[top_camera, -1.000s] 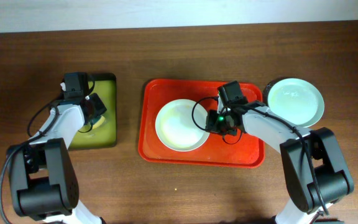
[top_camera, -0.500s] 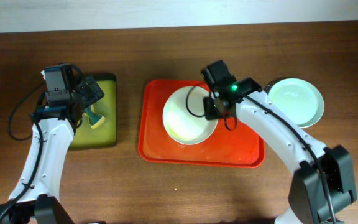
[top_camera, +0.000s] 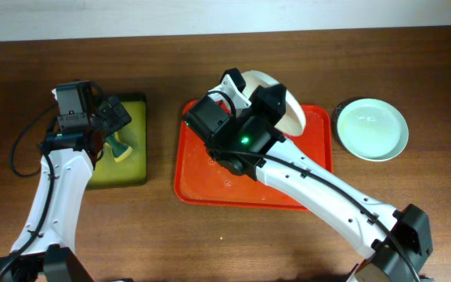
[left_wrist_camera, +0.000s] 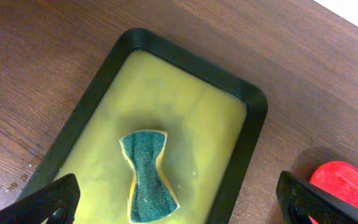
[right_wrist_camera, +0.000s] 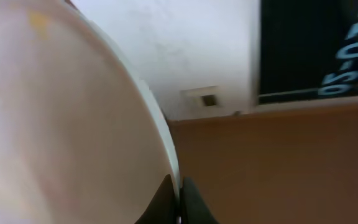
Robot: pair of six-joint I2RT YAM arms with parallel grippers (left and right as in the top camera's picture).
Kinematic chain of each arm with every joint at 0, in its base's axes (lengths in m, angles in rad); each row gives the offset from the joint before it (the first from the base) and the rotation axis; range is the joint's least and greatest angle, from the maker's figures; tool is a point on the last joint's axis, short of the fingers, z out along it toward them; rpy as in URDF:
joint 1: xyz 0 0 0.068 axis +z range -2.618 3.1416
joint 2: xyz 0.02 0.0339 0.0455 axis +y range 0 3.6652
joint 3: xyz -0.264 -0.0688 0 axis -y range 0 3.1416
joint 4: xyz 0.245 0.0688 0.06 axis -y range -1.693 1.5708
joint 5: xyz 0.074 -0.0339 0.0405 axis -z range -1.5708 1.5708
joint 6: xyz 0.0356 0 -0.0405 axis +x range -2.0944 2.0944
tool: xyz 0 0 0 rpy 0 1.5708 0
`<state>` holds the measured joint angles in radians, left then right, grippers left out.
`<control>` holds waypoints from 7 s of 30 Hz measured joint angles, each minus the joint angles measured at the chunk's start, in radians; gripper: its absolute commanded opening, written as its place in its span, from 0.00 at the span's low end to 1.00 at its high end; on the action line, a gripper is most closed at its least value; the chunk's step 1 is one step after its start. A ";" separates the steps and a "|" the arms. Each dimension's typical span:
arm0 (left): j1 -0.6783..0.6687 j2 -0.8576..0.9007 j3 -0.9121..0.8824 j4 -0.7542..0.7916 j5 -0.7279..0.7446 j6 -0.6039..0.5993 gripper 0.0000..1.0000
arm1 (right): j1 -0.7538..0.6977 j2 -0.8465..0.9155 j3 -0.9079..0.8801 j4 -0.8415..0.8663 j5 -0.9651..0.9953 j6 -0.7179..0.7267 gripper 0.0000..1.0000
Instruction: Clean dirty plates on tray and stack at the side
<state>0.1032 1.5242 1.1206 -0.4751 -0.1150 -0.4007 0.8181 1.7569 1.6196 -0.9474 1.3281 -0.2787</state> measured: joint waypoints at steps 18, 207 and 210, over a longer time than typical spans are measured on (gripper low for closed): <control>0.000 0.000 0.000 0.000 0.000 0.000 0.99 | 0.000 0.000 0.000 0.003 0.170 -0.066 0.04; 0.000 -0.005 0.000 -0.053 -0.025 0.000 0.99 | -0.802 -1.743 -1.607 0.873 -1.354 0.492 0.99; 0.000 -0.061 -0.005 -0.108 -0.051 0.019 0.99 | -0.802 -1.743 -1.607 0.873 -1.354 0.492 0.99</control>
<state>0.1032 1.4635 1.1152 -0.5827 -0.1658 -0.3820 0.0158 0.0139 0.0128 -0.0746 -0.0257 0.2134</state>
